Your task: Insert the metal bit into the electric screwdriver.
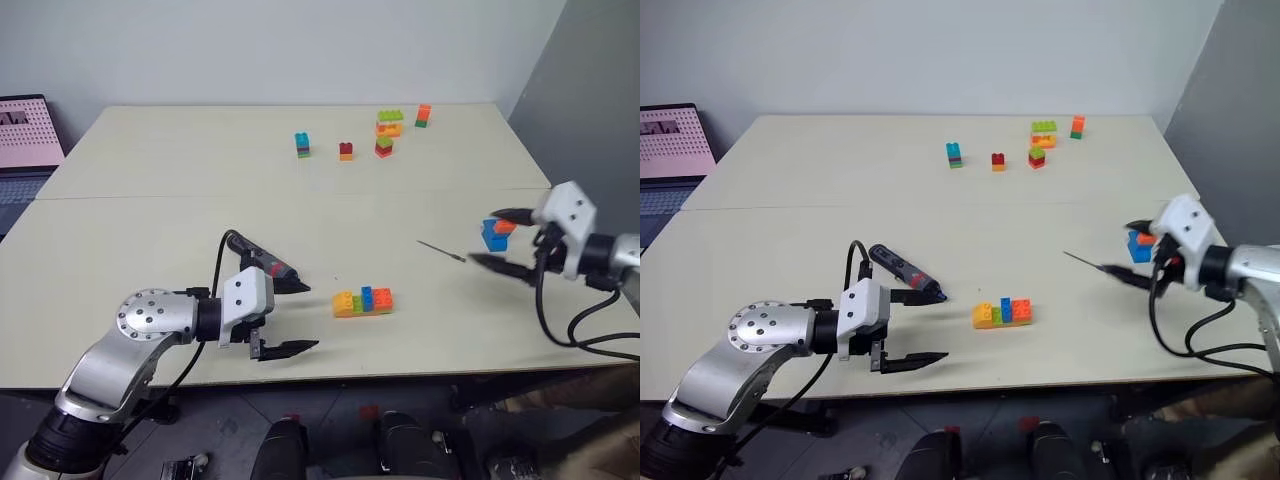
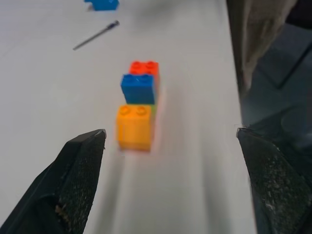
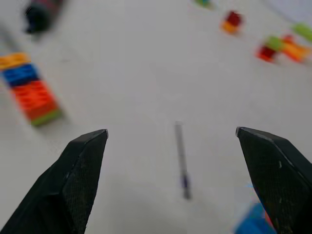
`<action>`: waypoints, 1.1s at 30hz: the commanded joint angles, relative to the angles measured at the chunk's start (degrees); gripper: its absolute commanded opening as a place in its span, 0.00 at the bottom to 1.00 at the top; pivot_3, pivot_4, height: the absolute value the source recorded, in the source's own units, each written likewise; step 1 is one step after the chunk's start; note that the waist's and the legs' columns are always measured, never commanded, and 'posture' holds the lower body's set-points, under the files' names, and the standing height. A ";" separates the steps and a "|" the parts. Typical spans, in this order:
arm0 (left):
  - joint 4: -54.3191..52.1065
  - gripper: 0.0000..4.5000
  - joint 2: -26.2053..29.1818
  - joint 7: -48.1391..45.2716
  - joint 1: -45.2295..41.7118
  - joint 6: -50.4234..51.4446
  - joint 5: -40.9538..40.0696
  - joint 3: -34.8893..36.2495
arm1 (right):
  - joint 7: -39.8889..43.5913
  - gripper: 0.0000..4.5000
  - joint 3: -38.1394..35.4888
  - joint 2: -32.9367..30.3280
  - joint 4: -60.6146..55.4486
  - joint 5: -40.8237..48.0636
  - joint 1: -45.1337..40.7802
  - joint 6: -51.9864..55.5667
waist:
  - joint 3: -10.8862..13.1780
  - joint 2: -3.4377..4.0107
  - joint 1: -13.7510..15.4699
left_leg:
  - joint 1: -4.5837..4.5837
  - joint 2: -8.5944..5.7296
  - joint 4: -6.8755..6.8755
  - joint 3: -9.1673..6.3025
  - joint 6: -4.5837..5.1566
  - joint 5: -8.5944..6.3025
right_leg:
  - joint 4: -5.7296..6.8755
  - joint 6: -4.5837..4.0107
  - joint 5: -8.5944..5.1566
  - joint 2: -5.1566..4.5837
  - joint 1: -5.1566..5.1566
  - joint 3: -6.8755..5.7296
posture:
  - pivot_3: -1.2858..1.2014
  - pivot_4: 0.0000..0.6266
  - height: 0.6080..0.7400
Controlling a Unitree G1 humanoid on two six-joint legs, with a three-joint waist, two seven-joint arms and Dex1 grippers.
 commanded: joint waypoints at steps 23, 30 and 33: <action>-3.93 1.00 0.95 -0.46 4.54 -1.15 0.93 0.46 | 12.02 0.55 24.53 17.22 16.89 -14.03 -15.60 -7.30 | 0.03 -0.08 0.47 | -0.80 0.43 0.08 0.30 -0.01 0.00 | 0.24 0.14 0.22 0.38 -1.01 0.04 | 0.52 0.24 1.00; -3.23 1.00 -0.36 -0.28 2.33 -0.27 0.27 -0.36 | 9.49 0.33 19.67 15.27 10.80 -12.56 -11.54 -4.79 | 0.03 -0.08 0.53 | -0.81 0.43 0.09 0.31 -0.02 0.00 | 0.25 0.15 0.22 0.39 -1.01 0.05 | 0.52 0.24 1.00; -3.08 1.00 -1.09 -0.18 1.45 0.39 -0.29 -0.40 | 8.34 0.33 17.21 14.44 8.15 -11.58 -10.03 -2.80 | 0.03 -0.08 0.59 | -0.81 0.43 0.11 0.31 -0.02 0.00 | 0.25 0.15 0.23 0.39 -1.01 0.05 | 0.52 0.24 1.00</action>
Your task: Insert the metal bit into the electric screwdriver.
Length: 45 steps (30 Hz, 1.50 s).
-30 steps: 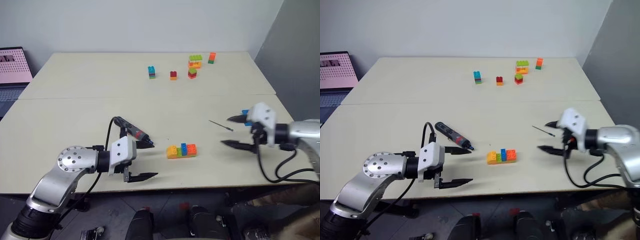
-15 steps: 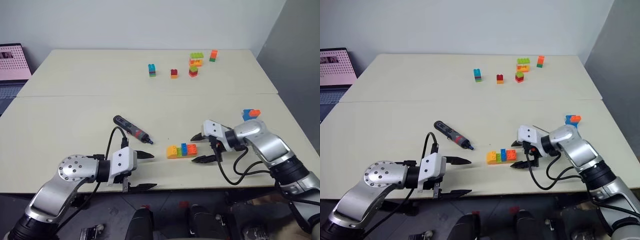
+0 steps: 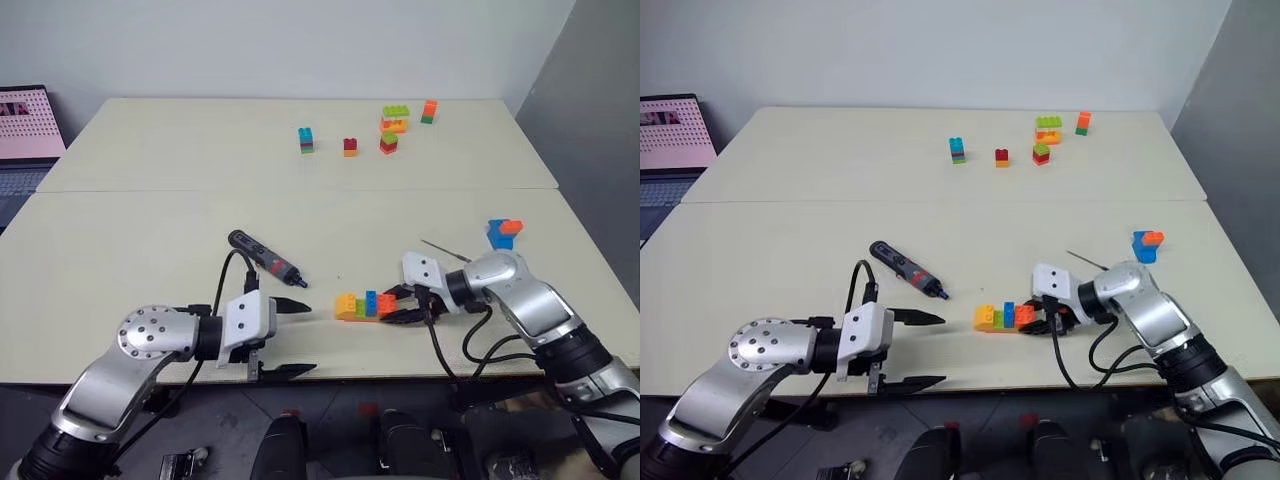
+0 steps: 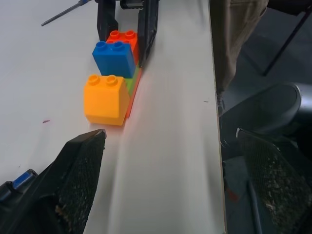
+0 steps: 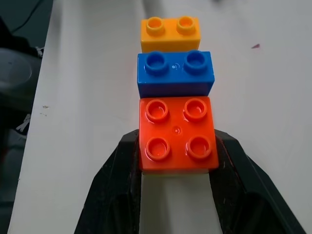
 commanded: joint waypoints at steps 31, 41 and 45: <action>5.32 1.00 -14.49 -0.67 -17.04 2.79 -5.34 -7.50 | -39.18 0.33 -52.40 -0.83 -8.41 7.19 31.33 19.49 | -0.13 -0.02 -0.34 | 0.27 0.00 0.09 0.30 0.01 0.01 | 0.00 -0.14 0.07 0.07 0.17 0.39 | 0.52 0.24 1.00; 5.30 1.00 -12.20 0.83 -15.05 3.36 -5.39 -4.72 | -37.78 0.96 -57.44 -3.75 -13.54 11.68 33.93 22.06 | -0.13 -0.02 -0.19 | 0.26 0.00 0.09 0.31 0.01 0.01 | -0.01 -0.14 0.07 0.07 0.17 0.41 | 0.52 0.24 1.00; 7.81 1.00 -8.28 2.54 -15.01 4.06 -4.84 1.30 | -28.10 0.99 -60.15 -10.12 -21.81 13.18 38.90 15.69 | -0.11 0.08 -0.20 | 0.25 -0.01 0.09 0.31 0.01 0.01 | -0.01 -0.14 0.07 0.06 0.16 0.41 | 0.52 0.24 1.00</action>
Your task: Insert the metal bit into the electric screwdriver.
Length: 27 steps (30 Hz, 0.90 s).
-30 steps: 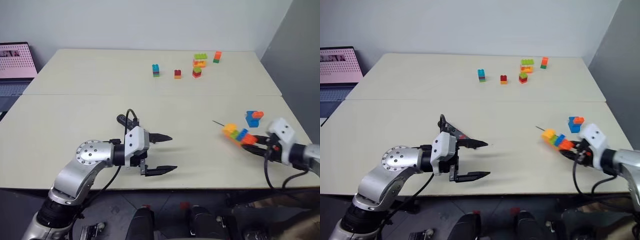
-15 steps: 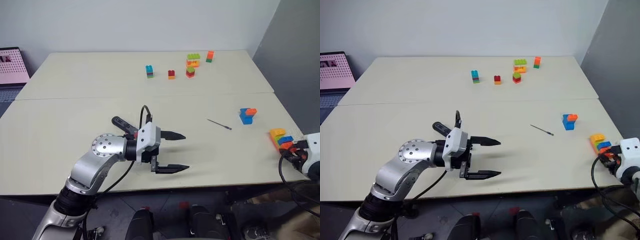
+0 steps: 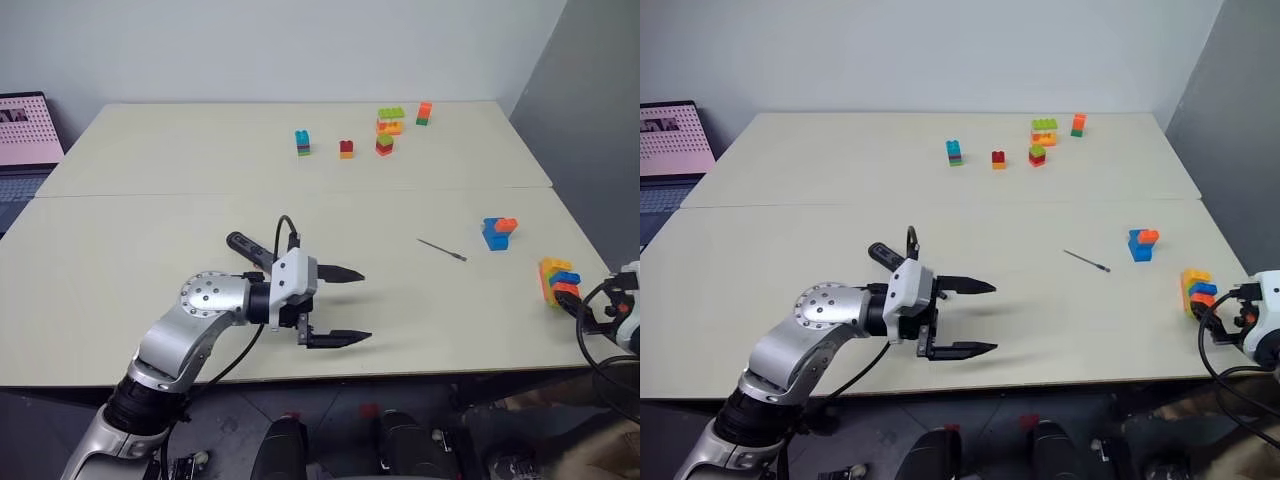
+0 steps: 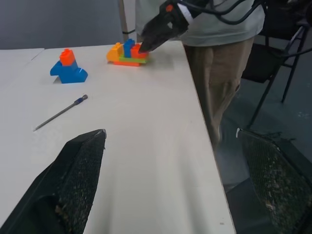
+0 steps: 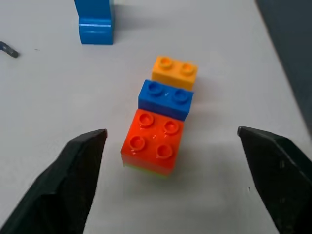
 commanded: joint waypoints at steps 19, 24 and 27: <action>26.82 1.00 17.67 -18.46 -17.78 -22.66 17.13 -0.38 | 18.44 0.99 20.93 -11.60 -23.94 17.19 -10.10 -3.26 | 0.07 -0.33 1.27 | -0.39 0.10 -0.05 -0.01 -0.01 -0.01 | -0.34 -0.06 0.01 -0.02 -0.18 -0.19 | 0.52 0.24 1.00; 37.63 1.00 14.70 -27.28 -27.51 -33.16 23.95 -8.72 | 15.81 0.99 21.84 -11.14 -26.92 19.89 -9.95 0.16 | 0.07 -0.33 1.56 | -0.43 0.11 -0.08 -0.03 -0.01 -0.01 | -0.31 -0.05 0.01 0.05 -0.25 -0.22 | 0.52 0.24 1.00; 47.63 1.00 11.53 -29.91 -33.50 -40.84 29.26 -13.37 | 14.60 0.99 20.33 -10.66 -28.37 20.79 -7.86 0.73 | 0.07 -0.33 1.53 | -0.43 0.13 -0.06 -0.04 -0.01 -0.01 | -0.27 -0.01 0.03 0.10 -0.26 -0.21 | 0.52 0.24 1.00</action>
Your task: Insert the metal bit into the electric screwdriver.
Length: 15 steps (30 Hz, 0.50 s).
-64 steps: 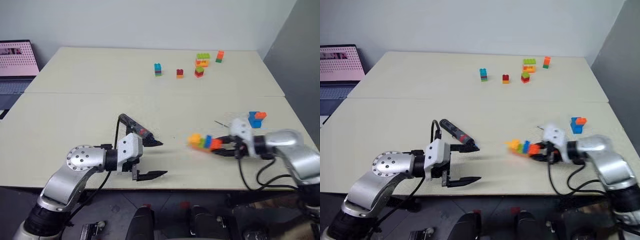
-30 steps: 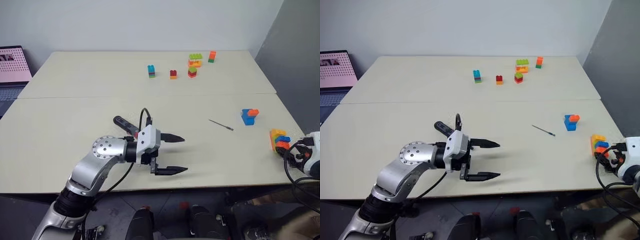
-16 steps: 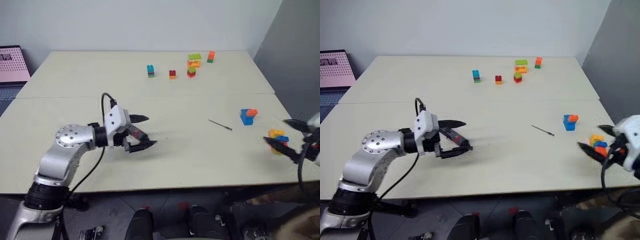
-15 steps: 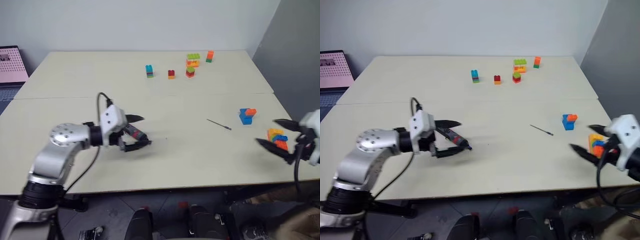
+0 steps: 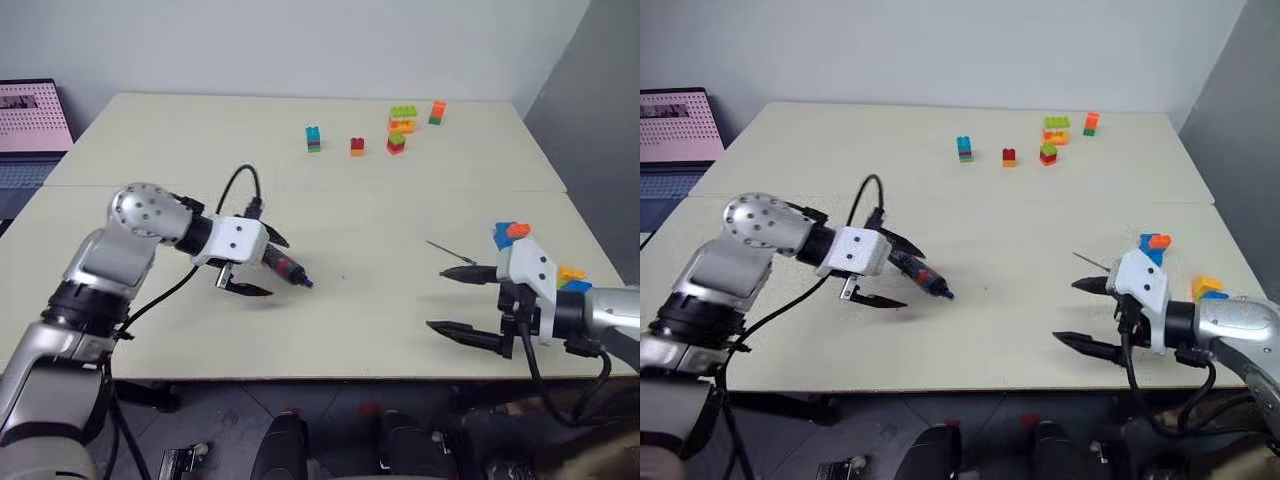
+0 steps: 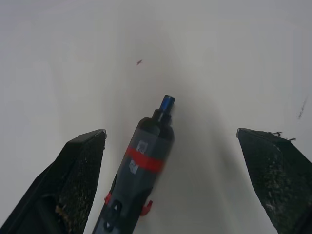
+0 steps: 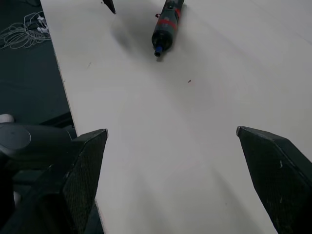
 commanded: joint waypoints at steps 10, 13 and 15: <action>27.62 1.00 -11.93 -2.27 -16.56 -17.23 13.63 -9.33 | -6.27 0.99 -5.29 1.76 -8.17 5.37 6.10 2.37 | 0.03 -0.05 -0.04 | -0.03 0.00 0.06 -0.04 0.00 0.00 | 0.06 0.14 0.09 0.02 0.02 0.01 | 0.52 0.24 1.00; 30.31 1.00 -13.31 -1.28 -17.79 -18.48 16.07 -10.12 | -7.50 0.99 -5.39 1.87 -8.85 6.10 6.32 2.63 | 0.03 -0.06 -0.28 | -0.02 0.01 0.05 -0.05 0.00 0.00 | 0.06 0.27 0.16 0.02 0.01 0.01 | 0.52 0.24 1.00; 31.76 1.00 -14.31 -1.12 -18.20 -18.55 16.77 -10.13 | -8.00 0.99 -5.52 1.72 -9.07 6.45 6.56 2.67 | 0.03 -0.06 -0.37 | -0.01 0.01 0.06 -0.07 0.00 0.00 | 0.08 0.27 0.16 0.04 0.01 0.01 | 0.52 0.24 1.00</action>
